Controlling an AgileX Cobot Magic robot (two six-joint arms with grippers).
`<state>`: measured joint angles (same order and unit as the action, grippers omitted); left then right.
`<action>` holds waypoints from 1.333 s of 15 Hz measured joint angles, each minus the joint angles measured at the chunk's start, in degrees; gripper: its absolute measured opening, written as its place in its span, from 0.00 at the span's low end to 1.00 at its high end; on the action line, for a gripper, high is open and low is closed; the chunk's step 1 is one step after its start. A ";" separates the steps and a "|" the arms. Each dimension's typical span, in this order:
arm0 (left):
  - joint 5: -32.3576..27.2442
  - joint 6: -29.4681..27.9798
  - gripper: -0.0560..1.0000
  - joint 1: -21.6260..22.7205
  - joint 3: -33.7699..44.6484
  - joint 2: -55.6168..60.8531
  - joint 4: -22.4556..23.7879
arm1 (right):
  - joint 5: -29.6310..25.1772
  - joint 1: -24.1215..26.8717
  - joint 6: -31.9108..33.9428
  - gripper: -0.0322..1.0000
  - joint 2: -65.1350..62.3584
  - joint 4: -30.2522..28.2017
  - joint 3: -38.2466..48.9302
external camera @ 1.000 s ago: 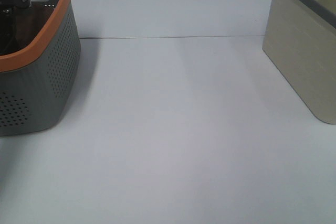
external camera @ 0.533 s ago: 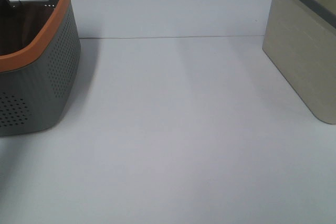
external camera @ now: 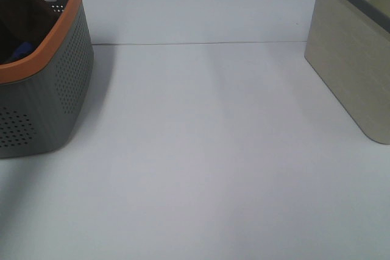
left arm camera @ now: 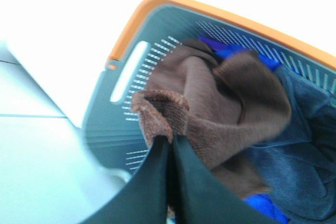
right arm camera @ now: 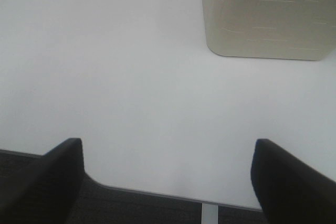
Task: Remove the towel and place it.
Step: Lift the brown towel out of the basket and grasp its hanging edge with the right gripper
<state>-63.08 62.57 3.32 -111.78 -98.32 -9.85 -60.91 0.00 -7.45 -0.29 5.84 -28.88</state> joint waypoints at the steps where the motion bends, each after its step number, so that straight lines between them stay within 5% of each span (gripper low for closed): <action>1: 0.00 0.00 0.06 0.00 0.00 2.81 -0.06 | 0.00 0.00 0.00 0.77 0.00 0.00 0.00; 5: 1.72 0.63 0.06 0.00 -0.06 10.37 -6.59 | 0.00 0.00 0.00 0.77 0.00 0.00 0.00; 9: 2.92 12.89 0.06 0.00 -0.11 14.15 -24.81 | 0.00 0.00 0.00 0.77 0.00 -0.06 0.00; 11: 3.95 23.38 0.06 -1.09 -0.11 14.44 -38.90 | 0.00 0.00 0.00 0.77 0.00 -0.06 0.00; 16: 3.67 26.36 0.06 -12.32 -0.11 13.24 -38.27 | 1.83 0.00 -1.20 0.77 1.78 1.66 -0.74; 20: 5.67 26.41 0.06 -22.23 -0.11 9.91 -36.27 | 13.64 0.00 -11.12 0.77 13.98 16.79 -1.32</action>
<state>-57.41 88.98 -18.91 -111.90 -88.41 -46.12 -47.27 0.00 -18.56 13.69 22.63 -30.19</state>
